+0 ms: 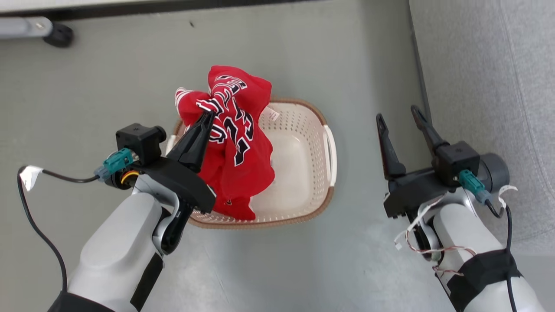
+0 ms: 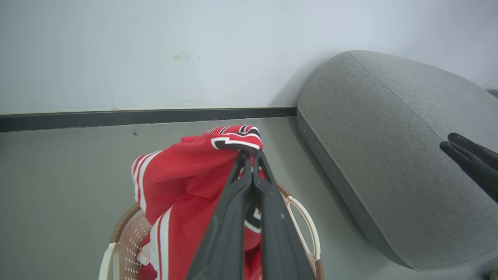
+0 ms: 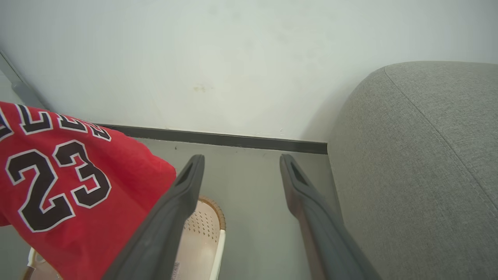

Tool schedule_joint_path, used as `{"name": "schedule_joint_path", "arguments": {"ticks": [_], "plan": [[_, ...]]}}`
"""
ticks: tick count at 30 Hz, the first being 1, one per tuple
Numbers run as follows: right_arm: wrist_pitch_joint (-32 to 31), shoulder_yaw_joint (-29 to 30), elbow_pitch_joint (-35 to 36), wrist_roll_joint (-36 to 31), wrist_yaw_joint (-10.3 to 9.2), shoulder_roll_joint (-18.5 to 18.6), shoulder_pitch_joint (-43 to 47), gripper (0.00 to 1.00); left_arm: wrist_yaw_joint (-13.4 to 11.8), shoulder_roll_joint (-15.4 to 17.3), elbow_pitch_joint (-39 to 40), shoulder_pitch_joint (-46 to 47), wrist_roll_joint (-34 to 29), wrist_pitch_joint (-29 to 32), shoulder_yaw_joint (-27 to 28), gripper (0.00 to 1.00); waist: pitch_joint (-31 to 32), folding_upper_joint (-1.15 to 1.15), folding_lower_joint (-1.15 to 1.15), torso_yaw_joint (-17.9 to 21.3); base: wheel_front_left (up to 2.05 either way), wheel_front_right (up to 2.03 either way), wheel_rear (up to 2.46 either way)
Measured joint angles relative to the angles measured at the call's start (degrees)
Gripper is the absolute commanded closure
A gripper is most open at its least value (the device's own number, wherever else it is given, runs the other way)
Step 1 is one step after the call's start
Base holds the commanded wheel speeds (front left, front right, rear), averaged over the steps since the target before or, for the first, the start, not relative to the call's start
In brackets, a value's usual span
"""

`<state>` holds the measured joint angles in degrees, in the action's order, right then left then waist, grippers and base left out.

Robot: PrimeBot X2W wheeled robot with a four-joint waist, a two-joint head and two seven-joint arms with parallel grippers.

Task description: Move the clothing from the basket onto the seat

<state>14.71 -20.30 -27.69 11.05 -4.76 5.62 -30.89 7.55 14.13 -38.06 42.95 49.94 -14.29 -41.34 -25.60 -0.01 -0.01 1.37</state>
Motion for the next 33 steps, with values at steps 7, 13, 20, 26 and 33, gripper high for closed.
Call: {"name": "schedule_joint_path", "arguments": {"ticks": [7,13,20,26,33], "plan": [[0.00,0.77,-1.67,0.96,1.34,0.03,3.49,0.00,0.00,-0.94,0.83,-3.21,-0.60,0.00,1.97,1.00,5.92,0.00,0.00,-1.78,0.00,0.00,0.00],[-0.01,1.07,-2.60,1.20,2.46,0.04,6.36,0.00,0.00,-1.57,3.38,-4.97,-2.31,0.00,3.22,1.00,10.71,0.00,-0.01,-3.10,0.00,0.00,0.00],[-0.01,1.52,-2.99,2.23,3.79,0.03,9.10,0.00,0.00,-1.53,8.76,-5.84,-5.12,0.00,4.12,1.00,15.21,0.00,0.00,-4.35,0.00,0.00,0.00],[-0.01,1.55,-2.93,2.23,4.28,-0.08,10.00,0.00,0.00,-1.30,13.33,-5.88,-7.58,-0.01,5.19,1.00,17.25,0.00,0.00,-4.99,0.00,0.00,0.00],[-0.01,1.82,-3.32,2.23,4.86,-0.13,10.54,0.00,0.00,-1.10,16.16,-5.85,-9.34,-0.01,6.27,1.00,19.05,0.00,0.01,-5.35,0.00,0.00,0.00]]}}
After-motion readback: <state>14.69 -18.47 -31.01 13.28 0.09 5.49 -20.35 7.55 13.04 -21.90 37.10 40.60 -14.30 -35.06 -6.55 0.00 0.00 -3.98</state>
